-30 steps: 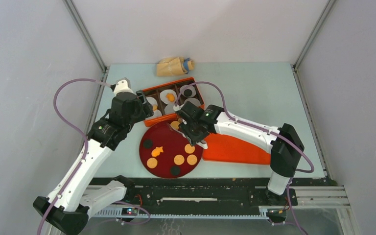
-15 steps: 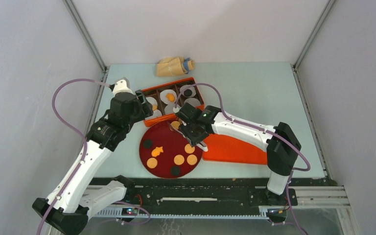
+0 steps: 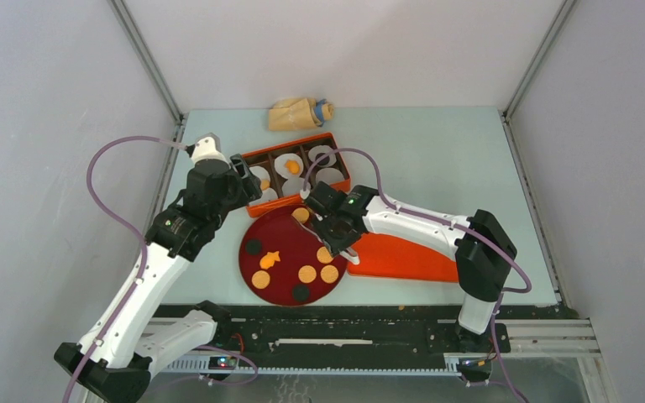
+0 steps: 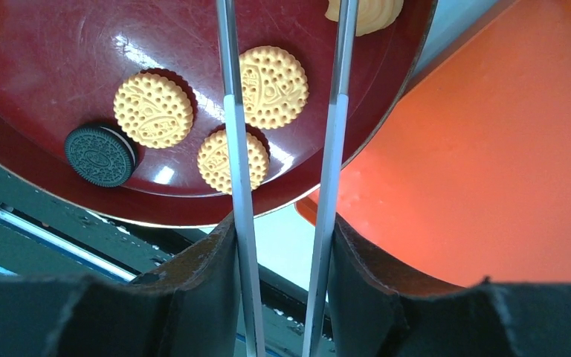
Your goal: Pack the cookies
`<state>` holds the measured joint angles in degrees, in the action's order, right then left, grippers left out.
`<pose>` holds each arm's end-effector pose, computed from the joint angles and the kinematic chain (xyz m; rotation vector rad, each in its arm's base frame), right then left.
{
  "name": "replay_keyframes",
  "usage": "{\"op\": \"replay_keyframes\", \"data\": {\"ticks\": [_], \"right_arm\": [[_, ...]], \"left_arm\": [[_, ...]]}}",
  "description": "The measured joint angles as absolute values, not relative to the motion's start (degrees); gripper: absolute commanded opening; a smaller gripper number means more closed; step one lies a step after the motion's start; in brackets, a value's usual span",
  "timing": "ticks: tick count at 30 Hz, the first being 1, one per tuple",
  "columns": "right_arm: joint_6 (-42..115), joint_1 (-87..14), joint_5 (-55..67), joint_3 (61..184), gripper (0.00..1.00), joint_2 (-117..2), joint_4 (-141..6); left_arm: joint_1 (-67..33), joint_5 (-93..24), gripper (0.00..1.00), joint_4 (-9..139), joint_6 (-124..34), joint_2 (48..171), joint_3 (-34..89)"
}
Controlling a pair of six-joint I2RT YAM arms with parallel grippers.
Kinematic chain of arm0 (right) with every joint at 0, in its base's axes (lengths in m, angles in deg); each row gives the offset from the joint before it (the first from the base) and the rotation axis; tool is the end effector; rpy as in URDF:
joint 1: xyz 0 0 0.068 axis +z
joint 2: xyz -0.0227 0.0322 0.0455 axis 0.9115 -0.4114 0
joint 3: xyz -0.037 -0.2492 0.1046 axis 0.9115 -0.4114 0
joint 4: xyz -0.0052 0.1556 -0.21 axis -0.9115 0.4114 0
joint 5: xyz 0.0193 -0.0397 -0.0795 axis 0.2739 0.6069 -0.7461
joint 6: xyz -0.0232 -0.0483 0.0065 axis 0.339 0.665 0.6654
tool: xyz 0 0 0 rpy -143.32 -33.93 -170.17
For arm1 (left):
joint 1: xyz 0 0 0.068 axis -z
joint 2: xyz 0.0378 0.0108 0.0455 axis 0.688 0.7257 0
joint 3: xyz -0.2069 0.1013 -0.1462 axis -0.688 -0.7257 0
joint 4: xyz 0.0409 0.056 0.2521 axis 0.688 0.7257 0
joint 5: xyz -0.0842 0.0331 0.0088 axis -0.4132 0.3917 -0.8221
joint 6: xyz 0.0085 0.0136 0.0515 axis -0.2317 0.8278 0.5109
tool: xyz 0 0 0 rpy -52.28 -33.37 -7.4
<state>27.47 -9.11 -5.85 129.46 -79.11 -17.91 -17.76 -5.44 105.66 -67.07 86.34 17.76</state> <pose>0.2031 0.3036 0.2418 -0.9616 2.6436 0.2180 0.1724 -0.0692 0.3720 -0.3642 2.0188 -0.2733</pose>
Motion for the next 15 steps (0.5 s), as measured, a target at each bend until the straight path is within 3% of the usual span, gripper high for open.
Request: {"op": "replay_keyframes", "data": {"ticks": [15], "right_arm": [[27.6,-7.9,-4.3,135.4,0.43,-79.1,-17.6]], "left_arm": [[-17.8,-5.4,0.67,105.7,-66.7,85.1,17.8]]}}
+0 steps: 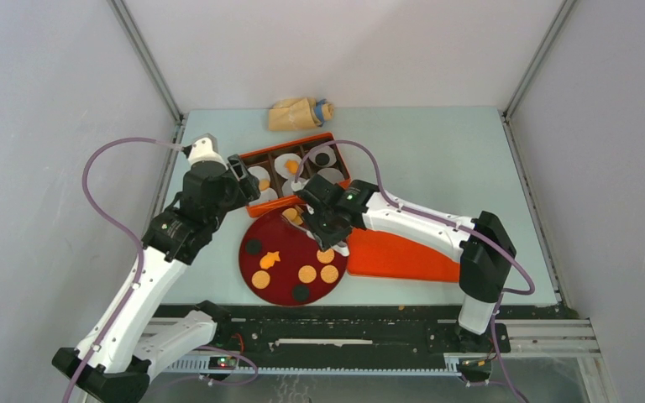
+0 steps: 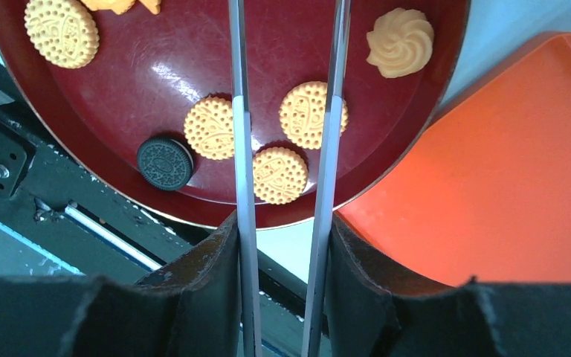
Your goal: Pack the cookies
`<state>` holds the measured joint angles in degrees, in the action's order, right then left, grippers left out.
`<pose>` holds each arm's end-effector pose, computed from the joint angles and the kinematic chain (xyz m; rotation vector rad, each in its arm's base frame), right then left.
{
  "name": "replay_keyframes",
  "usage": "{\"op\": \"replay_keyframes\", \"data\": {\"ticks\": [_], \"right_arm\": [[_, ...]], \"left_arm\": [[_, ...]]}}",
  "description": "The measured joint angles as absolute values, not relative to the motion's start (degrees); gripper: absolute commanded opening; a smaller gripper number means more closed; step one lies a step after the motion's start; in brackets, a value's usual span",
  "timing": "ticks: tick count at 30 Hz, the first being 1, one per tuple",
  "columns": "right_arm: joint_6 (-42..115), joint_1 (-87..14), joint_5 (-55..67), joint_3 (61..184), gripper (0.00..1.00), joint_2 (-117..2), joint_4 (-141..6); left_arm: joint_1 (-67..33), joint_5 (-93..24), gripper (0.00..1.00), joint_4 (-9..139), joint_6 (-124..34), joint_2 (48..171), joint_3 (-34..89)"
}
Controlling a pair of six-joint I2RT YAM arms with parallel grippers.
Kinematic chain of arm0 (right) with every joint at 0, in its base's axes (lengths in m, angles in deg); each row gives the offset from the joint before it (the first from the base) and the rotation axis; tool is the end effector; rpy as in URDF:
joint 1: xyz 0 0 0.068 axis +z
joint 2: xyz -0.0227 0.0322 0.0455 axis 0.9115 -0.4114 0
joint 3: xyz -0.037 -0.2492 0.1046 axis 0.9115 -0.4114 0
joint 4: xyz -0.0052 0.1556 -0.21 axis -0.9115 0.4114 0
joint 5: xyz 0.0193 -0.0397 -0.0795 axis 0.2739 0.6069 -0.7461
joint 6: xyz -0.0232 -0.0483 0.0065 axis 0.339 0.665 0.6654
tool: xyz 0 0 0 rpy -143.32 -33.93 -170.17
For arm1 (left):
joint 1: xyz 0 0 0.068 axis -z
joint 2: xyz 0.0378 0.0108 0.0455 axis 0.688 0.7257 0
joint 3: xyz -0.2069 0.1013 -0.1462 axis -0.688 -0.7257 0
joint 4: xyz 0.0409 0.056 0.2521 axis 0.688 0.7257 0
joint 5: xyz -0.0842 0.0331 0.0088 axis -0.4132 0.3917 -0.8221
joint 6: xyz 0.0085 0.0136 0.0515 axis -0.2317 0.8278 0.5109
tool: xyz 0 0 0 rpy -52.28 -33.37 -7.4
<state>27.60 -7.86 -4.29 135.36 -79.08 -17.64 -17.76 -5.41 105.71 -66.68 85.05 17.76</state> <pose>0.2016 0.3180 0.2721 -0.9714 2.5630 0.3311 0.1671 -0.0666 0.3755 -0.3595 1.9996 -0.2806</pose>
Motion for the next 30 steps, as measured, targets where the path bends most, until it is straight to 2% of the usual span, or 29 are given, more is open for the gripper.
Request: {"op": "replay_keyframes", "data": {"ticks": [10,17,30], "right_arm": [[27.9,-7.8,-4.6,135.7,0.41,-79.1,-17.0],[29.4,-13.3,-5.0,143.2,0.4,-79.6,-16.0],[31.9,-17.7,-3.8,148.0,0.42,-90.7,-17.8]], "left_arm": [[-17.8,-5.4,0.67,105.7,-66.7,85.1,17.8],[-17.8,-5.5,0.67,105.7,-66.6,86.4,17.8],[-17.8,-5.4,0.67,105.5,-65.9,88.3,17.8]]}}
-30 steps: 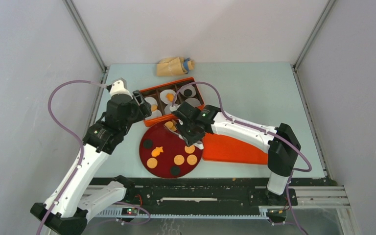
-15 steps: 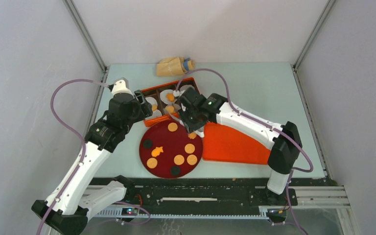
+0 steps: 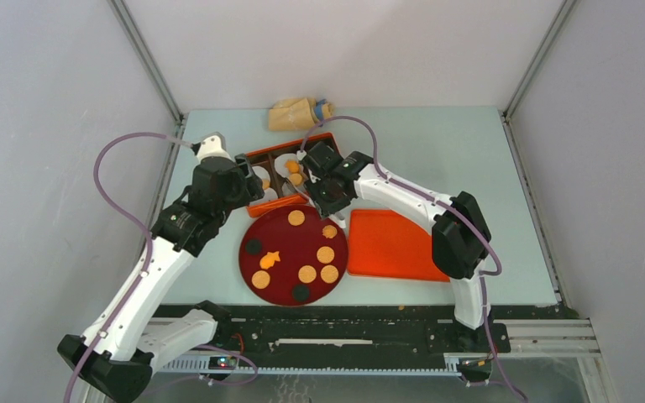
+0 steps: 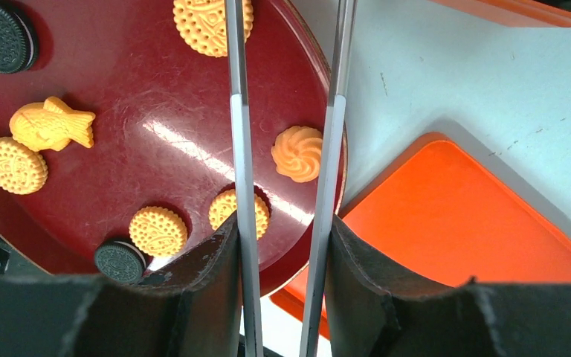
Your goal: Pack the cookies
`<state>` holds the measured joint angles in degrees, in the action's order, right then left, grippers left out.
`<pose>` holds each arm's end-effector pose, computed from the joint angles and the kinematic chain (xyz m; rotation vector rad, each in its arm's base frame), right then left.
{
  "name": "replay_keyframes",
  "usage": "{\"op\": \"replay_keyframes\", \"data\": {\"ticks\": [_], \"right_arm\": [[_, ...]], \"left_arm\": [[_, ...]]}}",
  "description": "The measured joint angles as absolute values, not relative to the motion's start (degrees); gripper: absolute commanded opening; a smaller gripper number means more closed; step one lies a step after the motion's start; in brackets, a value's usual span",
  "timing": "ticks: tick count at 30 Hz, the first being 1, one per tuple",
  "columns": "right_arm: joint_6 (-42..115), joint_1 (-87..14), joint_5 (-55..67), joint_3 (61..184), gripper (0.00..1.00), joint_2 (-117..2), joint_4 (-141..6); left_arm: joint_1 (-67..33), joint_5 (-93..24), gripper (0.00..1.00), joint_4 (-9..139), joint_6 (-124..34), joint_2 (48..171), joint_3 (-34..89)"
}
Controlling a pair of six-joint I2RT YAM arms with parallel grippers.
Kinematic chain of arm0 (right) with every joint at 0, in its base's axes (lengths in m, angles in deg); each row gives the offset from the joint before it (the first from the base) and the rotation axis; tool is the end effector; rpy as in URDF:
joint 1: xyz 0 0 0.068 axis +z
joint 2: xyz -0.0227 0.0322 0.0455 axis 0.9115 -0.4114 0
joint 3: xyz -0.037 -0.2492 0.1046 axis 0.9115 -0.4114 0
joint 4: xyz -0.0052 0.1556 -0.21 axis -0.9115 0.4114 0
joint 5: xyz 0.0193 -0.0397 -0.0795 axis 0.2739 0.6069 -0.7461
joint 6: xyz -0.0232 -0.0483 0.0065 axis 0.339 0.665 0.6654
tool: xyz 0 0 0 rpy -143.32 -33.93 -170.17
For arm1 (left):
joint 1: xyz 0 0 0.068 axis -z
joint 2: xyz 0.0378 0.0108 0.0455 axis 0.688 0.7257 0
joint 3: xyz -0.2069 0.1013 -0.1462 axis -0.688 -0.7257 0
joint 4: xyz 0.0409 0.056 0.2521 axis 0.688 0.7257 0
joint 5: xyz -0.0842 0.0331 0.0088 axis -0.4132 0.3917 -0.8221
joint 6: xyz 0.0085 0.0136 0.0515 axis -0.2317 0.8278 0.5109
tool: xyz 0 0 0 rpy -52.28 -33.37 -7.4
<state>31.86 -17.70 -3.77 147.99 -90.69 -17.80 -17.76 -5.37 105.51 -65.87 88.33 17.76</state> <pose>0.2880 0.3183 0.2608 -0.8370 2.5733 0.2852 0.1806 -0.0730 0.3663 -0.3403 2.0503 -0.2412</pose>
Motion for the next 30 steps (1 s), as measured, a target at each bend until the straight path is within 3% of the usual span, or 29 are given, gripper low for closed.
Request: {"op": "replay_keyframes", "data": {"ticks": [7,18,30], "right_arm": [[32.0,-17.6,-3.7,149.9,0.55,-90.8,-17.6],[32.0,-16.8,-5.4,150.3,0.53,-89.6,-17.4],[30.2,-9.5,-8.0,141.7,0.53,-69.9,-17.7]], "left_arm": [[-17.8,-5.4,0.67,105.3,-65.6,88.9,17.8],[-17.8,-5.4,0.68,104.9,-65.1,89.4,17.8],[-17.8,-5.4,0.68,104.8,-65.2,89.4,17.8]]}}
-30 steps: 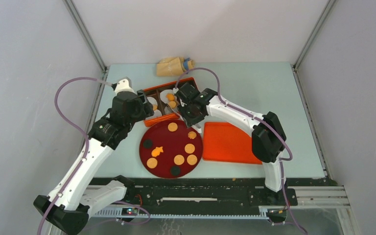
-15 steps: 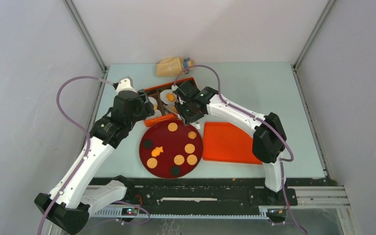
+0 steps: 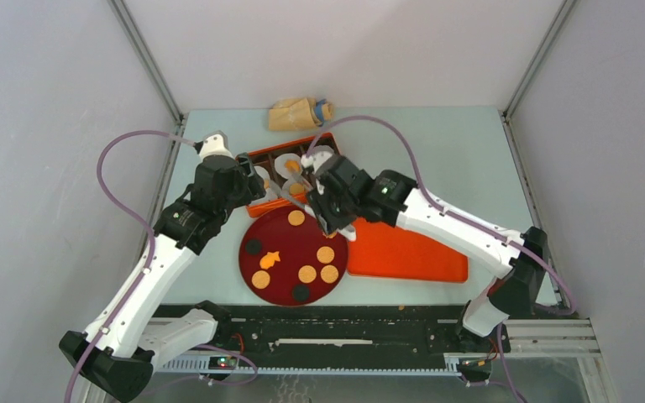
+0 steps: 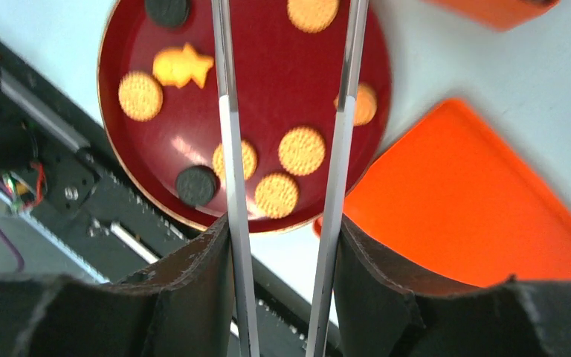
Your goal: Pack the cookies
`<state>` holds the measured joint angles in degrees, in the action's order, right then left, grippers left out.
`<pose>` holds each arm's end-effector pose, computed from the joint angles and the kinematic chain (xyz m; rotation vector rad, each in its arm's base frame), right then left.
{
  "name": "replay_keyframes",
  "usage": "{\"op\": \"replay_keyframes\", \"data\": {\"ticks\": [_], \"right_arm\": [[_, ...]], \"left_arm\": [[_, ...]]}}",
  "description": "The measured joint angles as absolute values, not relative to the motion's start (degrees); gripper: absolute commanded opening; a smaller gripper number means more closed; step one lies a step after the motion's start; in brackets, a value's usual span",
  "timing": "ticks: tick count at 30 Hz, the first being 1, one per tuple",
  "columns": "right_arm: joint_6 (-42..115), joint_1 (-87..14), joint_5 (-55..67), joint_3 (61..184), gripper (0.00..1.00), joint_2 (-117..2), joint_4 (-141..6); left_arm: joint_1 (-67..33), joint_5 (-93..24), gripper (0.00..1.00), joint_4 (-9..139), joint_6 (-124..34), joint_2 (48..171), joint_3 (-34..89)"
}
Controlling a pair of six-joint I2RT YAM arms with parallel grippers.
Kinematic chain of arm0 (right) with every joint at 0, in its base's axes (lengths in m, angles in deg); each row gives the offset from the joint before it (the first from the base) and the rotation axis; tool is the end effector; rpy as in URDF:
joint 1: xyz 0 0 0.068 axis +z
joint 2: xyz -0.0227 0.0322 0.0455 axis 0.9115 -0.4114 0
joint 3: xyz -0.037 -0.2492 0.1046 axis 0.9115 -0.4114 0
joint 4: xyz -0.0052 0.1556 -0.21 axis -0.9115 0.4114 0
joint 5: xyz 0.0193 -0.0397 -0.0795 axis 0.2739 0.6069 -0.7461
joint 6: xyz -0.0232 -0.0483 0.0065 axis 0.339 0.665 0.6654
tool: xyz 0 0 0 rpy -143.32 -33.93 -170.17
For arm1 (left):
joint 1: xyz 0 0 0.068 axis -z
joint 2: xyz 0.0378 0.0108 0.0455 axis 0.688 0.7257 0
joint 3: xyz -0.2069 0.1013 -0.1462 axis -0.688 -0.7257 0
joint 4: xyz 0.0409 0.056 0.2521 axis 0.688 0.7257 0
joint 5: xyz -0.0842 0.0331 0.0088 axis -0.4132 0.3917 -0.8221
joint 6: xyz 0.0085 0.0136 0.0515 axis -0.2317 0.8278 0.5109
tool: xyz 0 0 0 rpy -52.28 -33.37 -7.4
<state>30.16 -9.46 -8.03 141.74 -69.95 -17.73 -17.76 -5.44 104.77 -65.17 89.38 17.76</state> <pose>0.1979 0.2894 0.3618 -0.8563 2.3067 0.4221 0.1854 -0.0754 0.3642 -0.3264 2.0572 -0.2319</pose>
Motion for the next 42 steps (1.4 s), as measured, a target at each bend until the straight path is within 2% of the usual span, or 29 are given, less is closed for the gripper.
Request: {"op": "replay_keyframes", "data": {"ticks": [10,17,25,28,31,34,37,42], "right_arm": [[22.5,-1.5,-6.5,121.1,0.54,-68.7,-17.4],[21.1,-2.1,-6.6,120.3,0.55,-69.9,-19.9],[22.1,-6.9,-5.0,121.6,0.53,-76.9,-24.0],[22.8,-8.0,-4.4,123.5,0.5,-79.0,-24.4],[23.8,-8.3,-3.8,125.4,0.4,-80.3,-24.7],[24.1,-8.0,-3.6,127.0,0.27,-80.6,-24.8],[24.2,-7.7,-3.7,127.9,0.21,-80.6,-24.8],[24.5,-7.4,-5.2,128.8,0.2,-79.8,-23.5]], "left_arm": [[-17.8,-5.7,0.68,104.4,-65.2,89.4,17.8],[-17.8,-5.7,0.68,104.4,-65.2,89.0,17.8],[-17.8,-5.7,0.68,104.4,-65.2,87.9,17.8],[-17.8,-5.7,0.68,104.4,-65.2,88.0,17.8],[-17.8,-5.6,0.68,104.4,-65.2,88.0,17.8],[-17.8,-5.6,0.68,104.4,-65.2,88.0,17.8],[-17.8,-5.6,0.68,104.4,-65.2,88.0,17.8],[-17.8,-5.6,0.68,104.4,-65.2,88.0,17.8]]}}
